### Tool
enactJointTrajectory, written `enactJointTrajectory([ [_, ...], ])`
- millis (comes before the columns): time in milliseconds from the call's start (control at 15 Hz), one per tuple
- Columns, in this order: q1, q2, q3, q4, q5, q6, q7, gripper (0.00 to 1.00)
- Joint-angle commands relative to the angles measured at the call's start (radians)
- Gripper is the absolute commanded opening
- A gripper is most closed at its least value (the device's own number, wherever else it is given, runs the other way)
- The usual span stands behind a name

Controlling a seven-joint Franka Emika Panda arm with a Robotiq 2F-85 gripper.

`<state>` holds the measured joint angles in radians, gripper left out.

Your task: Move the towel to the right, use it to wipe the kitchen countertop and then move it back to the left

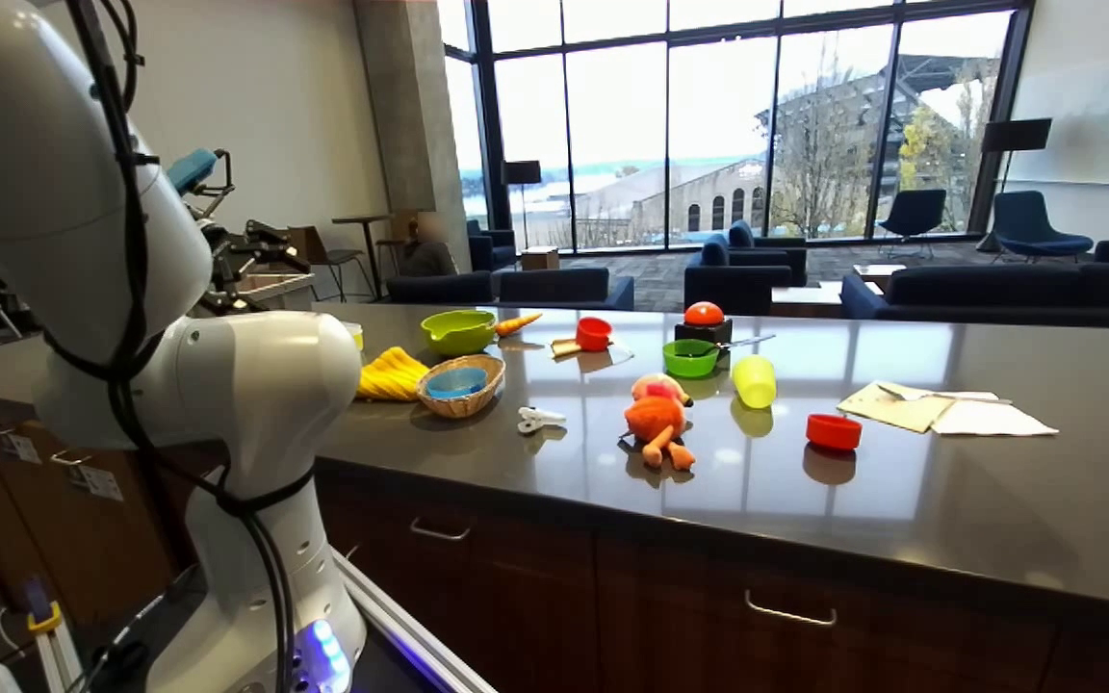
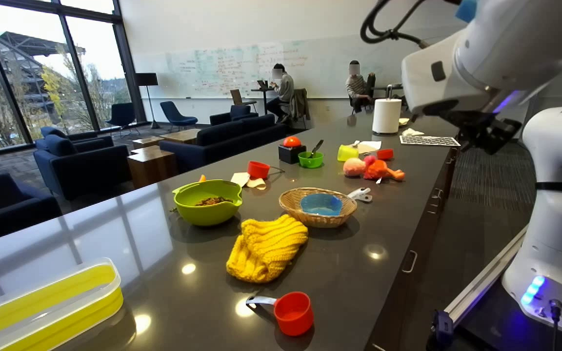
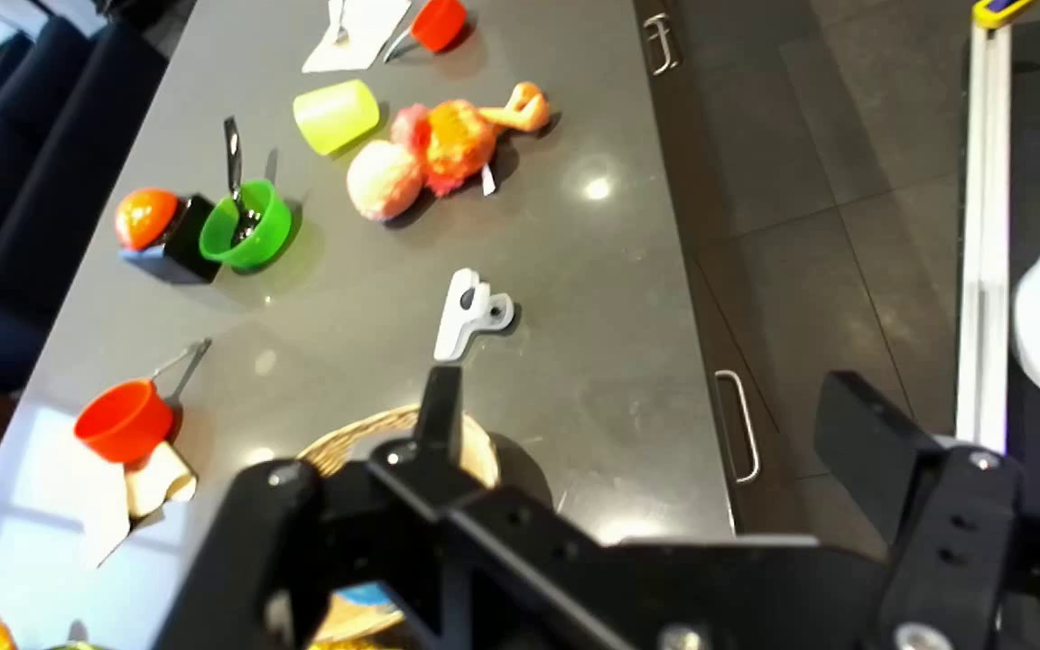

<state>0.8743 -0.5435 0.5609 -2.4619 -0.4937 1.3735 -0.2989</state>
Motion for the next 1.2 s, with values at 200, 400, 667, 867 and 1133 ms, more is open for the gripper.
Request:
enactJointTrajectory([
  [200, 0.015, -0.056, -0.301, 0.128, 0.030, 0.080, -0.218, 1.00],
  [400, -0.075, 0.014, -0.363, 0.240, 0.055, 0.018, -0.188, 1.00],
  [667, -0.132, 0.002, -0.347, 0.229, 0.065, 0.042, -0.197, 1.00],
  [867, -0.138, 0.024, -0.342, 0.240, 0.069, 0.039, -0.184, 1.00],
  [1133, -0.120, 0.077, -0.321, 0.271, 0.101, 0.088, -0.197, 1.00],
])
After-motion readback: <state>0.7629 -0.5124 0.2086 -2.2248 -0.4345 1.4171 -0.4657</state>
